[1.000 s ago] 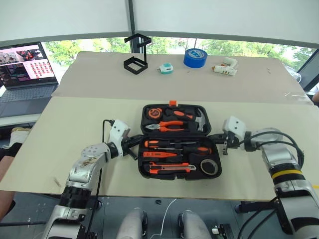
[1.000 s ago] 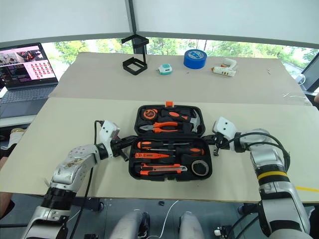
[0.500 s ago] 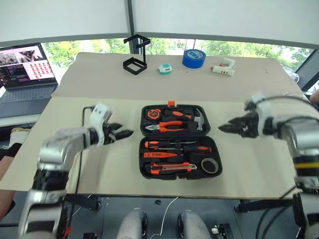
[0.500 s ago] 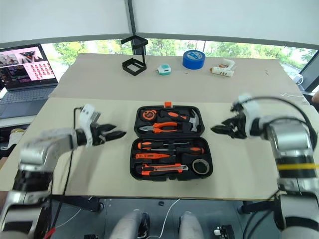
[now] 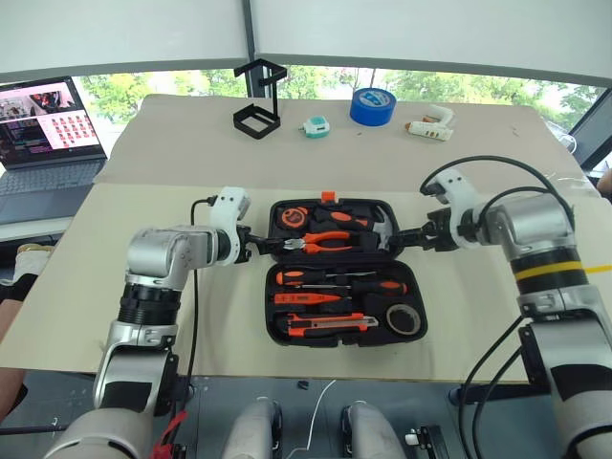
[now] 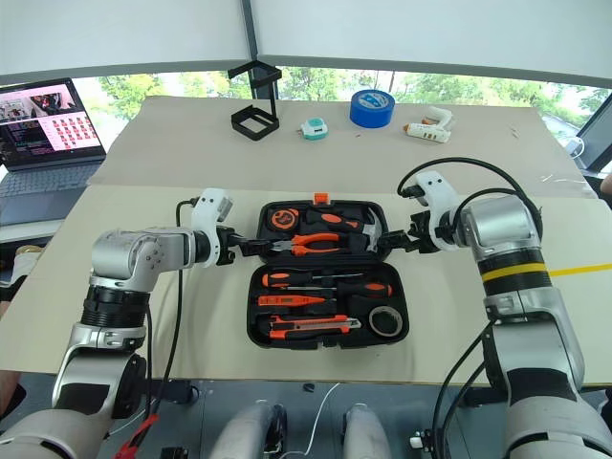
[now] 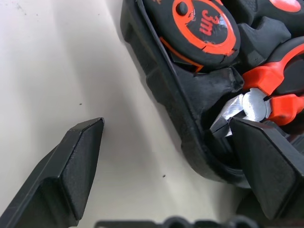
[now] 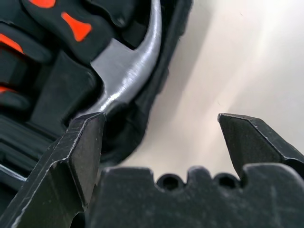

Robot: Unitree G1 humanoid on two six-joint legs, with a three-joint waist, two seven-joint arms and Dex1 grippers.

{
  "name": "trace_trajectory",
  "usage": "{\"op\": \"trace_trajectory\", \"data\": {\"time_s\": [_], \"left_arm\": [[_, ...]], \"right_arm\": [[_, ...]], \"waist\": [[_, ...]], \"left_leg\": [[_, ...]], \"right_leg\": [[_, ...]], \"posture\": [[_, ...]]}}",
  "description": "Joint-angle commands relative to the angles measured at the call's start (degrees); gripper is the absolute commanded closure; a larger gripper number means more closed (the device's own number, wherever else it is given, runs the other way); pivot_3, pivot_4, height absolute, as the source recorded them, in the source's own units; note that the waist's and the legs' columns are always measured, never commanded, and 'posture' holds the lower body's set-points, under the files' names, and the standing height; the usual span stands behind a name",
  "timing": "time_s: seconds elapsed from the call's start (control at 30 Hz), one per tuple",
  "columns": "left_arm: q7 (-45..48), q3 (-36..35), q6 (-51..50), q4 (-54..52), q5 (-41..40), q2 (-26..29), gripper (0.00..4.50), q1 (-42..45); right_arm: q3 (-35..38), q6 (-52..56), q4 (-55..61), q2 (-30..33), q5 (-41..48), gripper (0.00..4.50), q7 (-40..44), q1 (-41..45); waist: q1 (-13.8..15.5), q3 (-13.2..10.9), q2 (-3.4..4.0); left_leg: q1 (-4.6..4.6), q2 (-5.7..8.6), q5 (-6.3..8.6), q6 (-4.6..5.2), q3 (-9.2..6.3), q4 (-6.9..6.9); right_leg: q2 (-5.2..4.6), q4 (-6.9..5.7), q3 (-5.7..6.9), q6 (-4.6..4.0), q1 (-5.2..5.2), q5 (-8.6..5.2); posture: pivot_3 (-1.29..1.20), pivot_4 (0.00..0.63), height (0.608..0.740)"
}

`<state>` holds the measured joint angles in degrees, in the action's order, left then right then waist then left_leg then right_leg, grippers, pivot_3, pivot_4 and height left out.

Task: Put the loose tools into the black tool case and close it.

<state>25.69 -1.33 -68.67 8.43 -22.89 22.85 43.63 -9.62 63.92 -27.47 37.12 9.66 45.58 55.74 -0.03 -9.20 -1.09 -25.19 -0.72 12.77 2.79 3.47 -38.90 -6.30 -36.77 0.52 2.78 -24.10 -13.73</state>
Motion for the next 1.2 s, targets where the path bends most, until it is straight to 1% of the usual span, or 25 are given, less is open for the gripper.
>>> {"op": "trace_trajectory", "data": {"time_s": [0.03,0.07,0.1,0.17,0.2,0.23,0.27,0.3,0.37,0.4,0.43,0.47,0.53,0.6,0.67,0.8,0.83,0.9,0.93,0.97,1.03,1.07,1.13,1.2], "left_arm": [[-1.00,-0.23,0.65,0.49,0.44,-1.31,0.00,-0.19],[-1.11,-0.13,1.22,1.00,0.71,-1.62,0.00,-0.26],[-1.08,0.10,1.74,1.58,0.96,-1.93,0.00,-0.27],[-0.60,0.86,2.41,2.49,1.34,-2.21,0.00,-0.24],[-0.30,1.48,2.93,3.17,1.73,-2.24,0.00,-0.27],[-0.05,2.05,3.47,3.69,2.06,-2.27,0.00,-0.35],[0.04,2.36,3.88,3.94,2.26,-2.35,0.51,-0.43],[-0.01,2.43,4.28,4.12,2.39,-2.43,0.68,-0.45],[-0.23,2.29,4.96,4.41,2.53,-2.63,1.32,-0.50],[-0.34,2.13,5.45,4.67,2.58,-2.72,1.75,-0.53],[-0.39,2.02,5.79,4.87,2.61,-2.78,2.08,-0.54],[-0.41,1.81,6.34,5.00,2.56,-2.92,2.43,-0.66],[-0.43,0.73,7.55,5.12,2.05,-3.55,3.17,-0.93],[0.20,-2.31,10.30,4.37,-0.07,-5.15,3.75,-1.41],[1.47,-4.69,13.68,2.81,-1.66,-6.18,4.04,-2.61],[4.59,-6.22,25.04,-1.48,-1.22,-6.10,4.07,-7.37],[4.81,-6.59,27.04,-2.61,-0.96,-5.75,4.07,-8.87],[6.93,-7.19,36.55,-4.73,0.33,-5.35,4.07,-12.55],[9.07,-7.19,43.03,-5.71,1.25,-5.00,4.07,-14.94],[10.63,-7.06,47.65,-6.26,1.86,-4.77,4.07,-16.59],[12.86,-6.14,53.19,-6.64,3.68,-3.09,4.07,-19.90],[13.93,-5.55,58.16,-6.20,5.64,-2.02,4.07,-21.86],[14.88,-5.41,66.55,-4.88,8.38,-0.66,4.07,-25.62],[15.59,-5.13,73.67,-3.63,10.11,0.21,4.07,-28.28]], "right_arm": [[-1.02,-1.40,-2.25,0.63,-2.02,0.31,-0.70,2.01],[-1.77,-1.71,-2.71,0.79,-2.51,0.60,-0.49,2.18],[-2.83,-1.99,-3.10,1.01,-3.28,0.77,-0.29,2.28],[-4.09,-2.14,-3.90,1.19,-4.10,1.50,0.05,2.48],[-4.36,-1.76,-4.53,1.01,-4.18,1.77,0.05,2.68],[-4.47,-1.50,-5.40,0.72,-4.32,2.20,-0.26,2.92],[-4.26,-1.36,-6.24,0.42,-4.34,2.50,-0.67,3.15],[-3.82,-1.12,-7.08,0.06,-4.23,2.85,-1.14,3.46],[-2.80,-1.10,-9.03,-0.64,-4.09,3.48,-2.04,4.13],[-2.32,-0.96,-10.04,-1.04,-3.98,3.86,-2.41,4.56],[-2.01,-0.92,-10.76,-1.32,-3.97,4.21,-2.62,4.86],[-1.22,-1.59,-11.29,-1.76,-3.85,4.48,-3.10,4.91],[2.61,-4.54,-12.07,-3.39,-2.57,4.50,-5.34,4.94],[5.90,-11.98,-9.04,-4.52,-0.67,4.50,-4.34,3.18],[7.88,-17.00,-5.41,-4.74,0.67,4.50,-2.73,0.79],[8.65,-30.60,4.42,-2.85,0.60,4.50,0.83,-6.98],[8.30,-39.11,6.87,-1.90,-1.04,4.50,1.01,-9.74],[7.06,-58.13,10.25,0.88,-5.08,4.50,1.67,-15.42],[6.78,-65.98,10.64,2.17,-6.66,4.50,1.89,-17.93],[6.70,-70.75,10.44,2.92,-7.47,4.50,2.03,-19.45],[7.49,-80.84,8.84,4.17,-9.40,4.50,-0.18,-22.70],[7.51,-87.51,7.69,5.24,-11.12,4.50,-1.58,-24.99],[6.82,-99.11,5.08,7.42,-15.96,4.50,-5.35,-29.28],[6.22,-107.85,2.59,8.67,-20.13,4.50,-9.17,-31.99]], "waist": [[0.05,0.00,0.00],[0.07,0.00,0.00],[0.09,0.00,0.01],[0.26,0.01,0.01],[0.50,0.01,0.01],[0.56,0.01,0.00],[0.59,0.02,0.00],[0.59,0.02,-0.01],[0.60,0.03,-0.02],[0.61,0.02,-0.02],[0.62,0.02,-0.02],[0.62,0.02,-0.02],[0.59,0.03,-0.02],[0.37,0.03,-0.02],[0.20,0.02,-0.02],[-0.10,0.01,-0.02],[-0.08,0.01,-0.02],[0.06,0.01,-0.02],[0.05,0.01,-0.02],[0.05,0.01,-0.01],[-0.06,0.01,-0.02],[-0.10,0.01,-0.02],[-0.11,0.01,-0.02],[-0.21,0.01,-0.02]], "left_leg": [[0.00,0.00,0.01,0.02,0.00,-0.01],[0.01,0.00,0.01,0.03,0.00,-0.02],[0.01,0.00,0.01,0.03,0.00,-0.02],[0.02,0.01,0.00,0.02,-0.01,-0.02],[0.02,0.01,0.00,0.02,-0.03,-0.04],[0.02,0.02,-0.01,0.04,-0.04,-0.07],[0.03,0.02,-0.02,0.06,-0.05,-0.08],[0.07,0.03,-0.04,0.09,-0.04,-0.10],[0.20,0.03,-0.08,0.15,-0.04,-0.12],[0.34,0.02,-0.11,0.16,-0.04,-0.12],[0.53,0.02,-0.11,0.17,-0.05,-0.11],[0.79,0.01,-0.11,0.17,-0.06,-0.10],[0.98,0.00,-0.11,0.17,-0.08,-0.08],[1.02,-0.02,-0.12,0.15,-0.08,-0.08],[0.96,-0.02,-0.15,0.11,-0.08,-0.07],[0.85,-0.03,-0.17,0.08,-0.06,0.03],[0.79,-0.02,-0.17,0.07,-0.03,0.07],[0.48,-0.03,-0.18,0.06,-0.02,0.10],[0.31,0.01,-0.19,0.05,0.05,0.11],[0.12,0.01,-0.20,0.03,0.11,0.10],[0.10,-0.01,-0.44,-0.37,0.23,0.09],[0.10,-0.02,-0.44,-0.37,0.25,0.09],[0.16,-0.04,-0.19,0.05,0.25,0.10],[0.32,-0.07,-0.17,0.08,0.29,0.13]], "right_leg": [[0.00,0.00,0.01,0.00,0.02,0.00],[0.00,0.01,0.01,0.00,0.03,0.00],[-0.01,0.01,0.01,0.00,0.03,0.00],[-0.01,0.01,0.01,0.00,0.03,0.00],[-0.01,0.01,0.05,0.00,0.06,0.00],[-0.01,0.02,0.07,0.00,0.07,0.00],[-0.01,0.02,0.06,0.00,0.09,0.00],[-0.02,0.02,0.05,-0.01,0.15,0.01],[-0.04,0.06,0.05,-0.01,0.29,0.05],[-0.05,0.12,0.05,-0.02,0.42,0.07],[-0.05,0.16,0.05,-0.02,0.61,0.07],[-0.04,0.21,0.08,-0.02,0.86,0.07],[-0.05,0.23,0.07,-0.03,1.03,0.07],[-0.04,0.17,0.03,-0.08,1.02,0.11],[-0.04,0.13,0.01,-0.09,0.94,0.12],[-0.04,0.09,-0.01,-0.09,0.78,0.12],[-0.06,0.09,-0.04,-0.09,0.69,0.12],[-0.07,0.06,-0.01,-0.08,0.38,0.13],[-0.12,0.04,-0.07,-0.07,0.15,0.13],[-0.12,0.04,-0.14,-0.06,-0.08,0.14],[-0.12,0.07,-0.16,-0.04,-0.12,0.15],[-0.11,0.09,-0.16,-0.05,-0.11,0.16],[-0.10,0.16,-0.16,-0.05,-0.08,0.15],[-0.10,0.18,-0.19,-0.06,0.03,0.15]], "posture": [[0.00,0.150,0.740],[0.00,0.150,0.740],[0.00,0.150,0.740],[0.00,0.150,0.740],[0.00,0.150,0.740],[0.00,0.150,0.740],[0.00,0.150,0.740],[0.00,0.150,0.740],[0.00,0.150,0.740],[0.00,0.150,0.740],[0.00,0.150,0.740],[0.00,0.150,0.740],[0.00,0.150,0.740],[0.00,0.150,0.740],[0.00,0.150,0.740],[0.00,0.150,0.740],[0.00,0.150,0.740],[0.00,0.150,0.740],[0.00,0.150,0.740],[0.00,0.150,0.740],[0.00,0.150,0.740],[0.00,0.150,0.740],[0.00,0.150,0.740],[0.00,0.150,0.740]]}}
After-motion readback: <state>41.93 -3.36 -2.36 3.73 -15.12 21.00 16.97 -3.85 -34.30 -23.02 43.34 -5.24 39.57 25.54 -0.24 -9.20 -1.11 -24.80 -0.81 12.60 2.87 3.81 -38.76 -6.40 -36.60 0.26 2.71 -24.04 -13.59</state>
